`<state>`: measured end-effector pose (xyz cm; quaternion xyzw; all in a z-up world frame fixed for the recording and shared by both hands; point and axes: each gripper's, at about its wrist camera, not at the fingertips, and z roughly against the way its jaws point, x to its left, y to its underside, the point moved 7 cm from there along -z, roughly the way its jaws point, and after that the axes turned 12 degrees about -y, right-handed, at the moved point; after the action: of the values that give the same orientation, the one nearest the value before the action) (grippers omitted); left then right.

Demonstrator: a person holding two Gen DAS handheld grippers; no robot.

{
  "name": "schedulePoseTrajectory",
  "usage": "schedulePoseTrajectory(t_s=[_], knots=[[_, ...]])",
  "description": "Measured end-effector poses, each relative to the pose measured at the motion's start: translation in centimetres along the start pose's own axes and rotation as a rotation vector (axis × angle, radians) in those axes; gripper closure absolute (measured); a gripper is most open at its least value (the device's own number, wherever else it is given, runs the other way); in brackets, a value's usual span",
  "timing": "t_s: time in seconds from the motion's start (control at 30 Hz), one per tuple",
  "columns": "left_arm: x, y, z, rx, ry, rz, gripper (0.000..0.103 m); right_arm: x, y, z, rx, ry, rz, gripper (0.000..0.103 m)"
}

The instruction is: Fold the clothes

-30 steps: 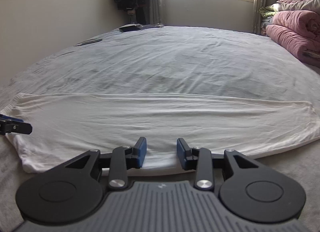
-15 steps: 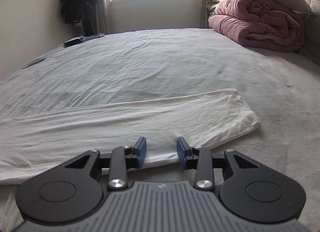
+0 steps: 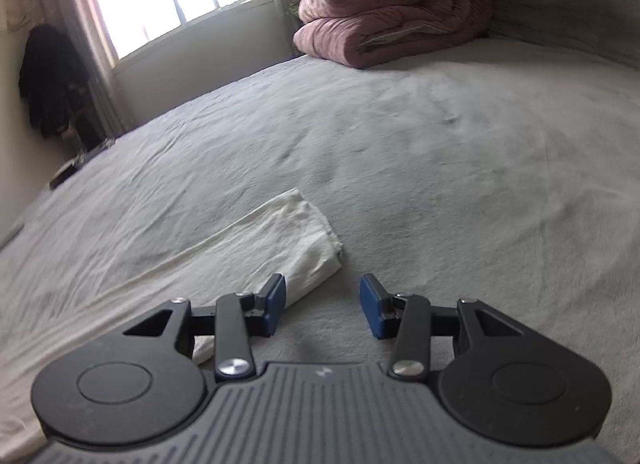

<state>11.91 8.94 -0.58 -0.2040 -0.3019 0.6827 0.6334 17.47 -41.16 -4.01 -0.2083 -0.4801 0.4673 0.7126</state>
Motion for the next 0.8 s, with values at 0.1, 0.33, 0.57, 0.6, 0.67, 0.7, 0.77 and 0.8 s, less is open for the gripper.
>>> schedulePoseTrajectory(t_s=[0.1,0.33,0.57,0.6,0.67,0.7,0.77,0.8], knots=[[0.1,0.0,-0.1,0.003,0.003,0.004,0.055,-1.6,-0.4,0.7,-0.021,-0.060,-0.128,0.057],[0.0,-0.1,-0.2,0.001,-0.001,0.010,0.055,-1.2,-0.6,-0.1,-0.015,-0.082,-0.139,0.055],[-0.1,-0.5,0.2,-0.016,0.001,0.017,0.055,-0.9,-0.6,-0.8,-0.030,-0.105,-0.150,0.055],[-0.1,-0.6,0.3,-0.022,-0.001,0.017,0.055,-1.0,-0.6,-0.9,-0.033,-0.111,-0.160,0.055],[0.0,-0.7,0.5,-0.034,-0.005,0.016,0.055,-1.1,-0.6,-1.1,-0.039,-0.122,-0.176,0.055],[0.0,-0.8,0.6,-0.040,-0.007,0.016,0.055,-1.2,-0.6,-1.2,-0.041,-0.125,-0.181,0.055],[0.1,-0.9,0.6,-0.037,-0.007,0.021,0.055,-1.2,-0.7,-1.4,-0.043,-0.138,-0.194,0.055],[0.1,-0.9,0.5,-0.033,-0.007,0.025,0.055,-1.3,-0.8,-1.5,-0.044,-0.145,-0.201,0.055]])
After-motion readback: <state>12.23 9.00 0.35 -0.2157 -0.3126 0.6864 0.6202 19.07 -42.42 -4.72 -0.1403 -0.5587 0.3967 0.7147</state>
